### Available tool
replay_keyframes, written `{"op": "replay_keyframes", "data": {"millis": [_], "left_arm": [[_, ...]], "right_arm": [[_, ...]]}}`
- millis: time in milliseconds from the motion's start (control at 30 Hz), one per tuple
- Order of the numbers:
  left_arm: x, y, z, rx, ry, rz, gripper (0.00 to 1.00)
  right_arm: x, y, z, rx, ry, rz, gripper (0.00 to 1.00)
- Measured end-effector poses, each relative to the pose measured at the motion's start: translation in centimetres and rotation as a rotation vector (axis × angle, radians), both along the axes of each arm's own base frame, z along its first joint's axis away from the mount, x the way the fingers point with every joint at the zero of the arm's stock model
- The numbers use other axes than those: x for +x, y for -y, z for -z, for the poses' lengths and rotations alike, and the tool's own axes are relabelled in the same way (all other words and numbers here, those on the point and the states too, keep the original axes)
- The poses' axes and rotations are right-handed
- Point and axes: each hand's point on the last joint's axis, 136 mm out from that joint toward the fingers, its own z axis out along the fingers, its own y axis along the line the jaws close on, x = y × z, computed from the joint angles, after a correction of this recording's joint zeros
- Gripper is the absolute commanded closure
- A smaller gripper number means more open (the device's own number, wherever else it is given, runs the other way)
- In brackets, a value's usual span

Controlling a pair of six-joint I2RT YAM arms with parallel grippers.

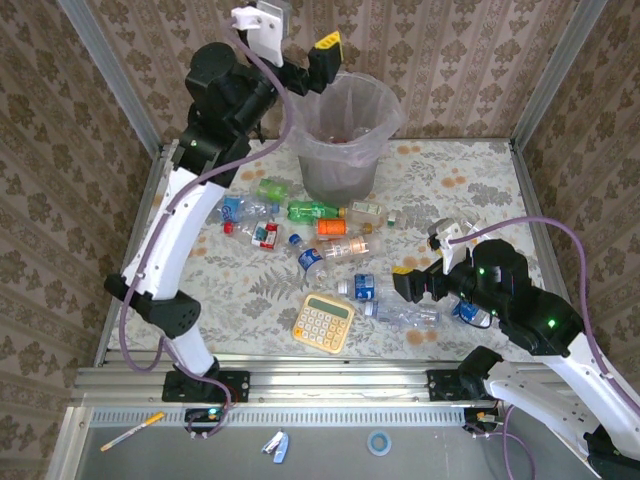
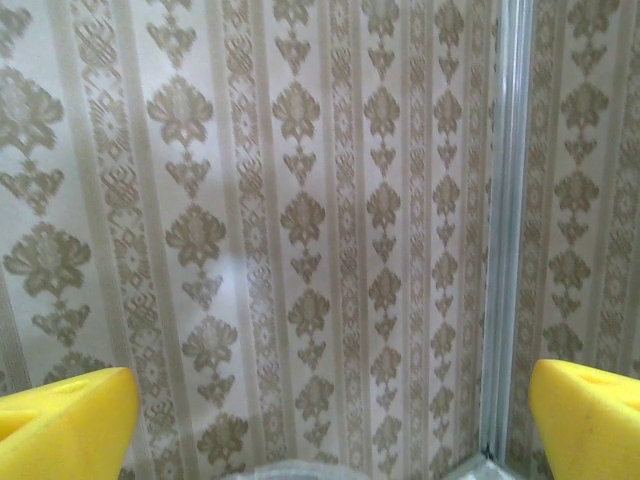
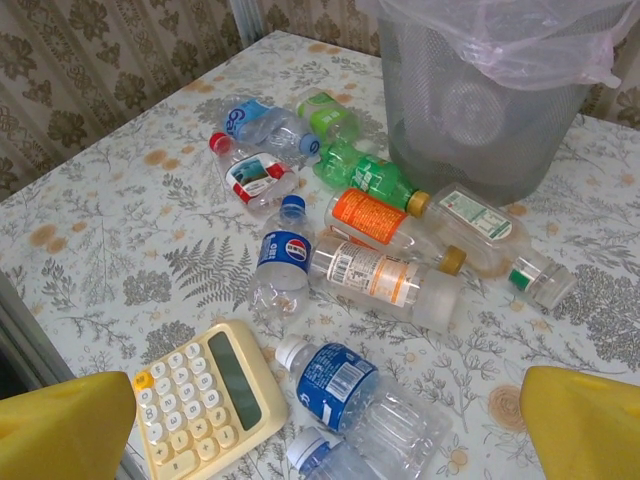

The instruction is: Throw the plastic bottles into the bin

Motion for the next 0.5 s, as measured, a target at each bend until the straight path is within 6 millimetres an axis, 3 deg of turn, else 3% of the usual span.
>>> {"op": "replay_keyframes", "data": {"millis": [200, 500], "left_arm": [[-1.3, 0.3, 1.4, 0.050, 0.003, 0.021, 0.00], [-6.3, -3.0, -1.6, 0.022, 0.115, 0.029, 0.00]], "right_arm": [[0.1, 0.3, 0.6, -0.008, -0.033, 0.027, 0.00], [0.5, 0.3, 1.1, -0.016, -0.073, 0.053, 0.00]]}}
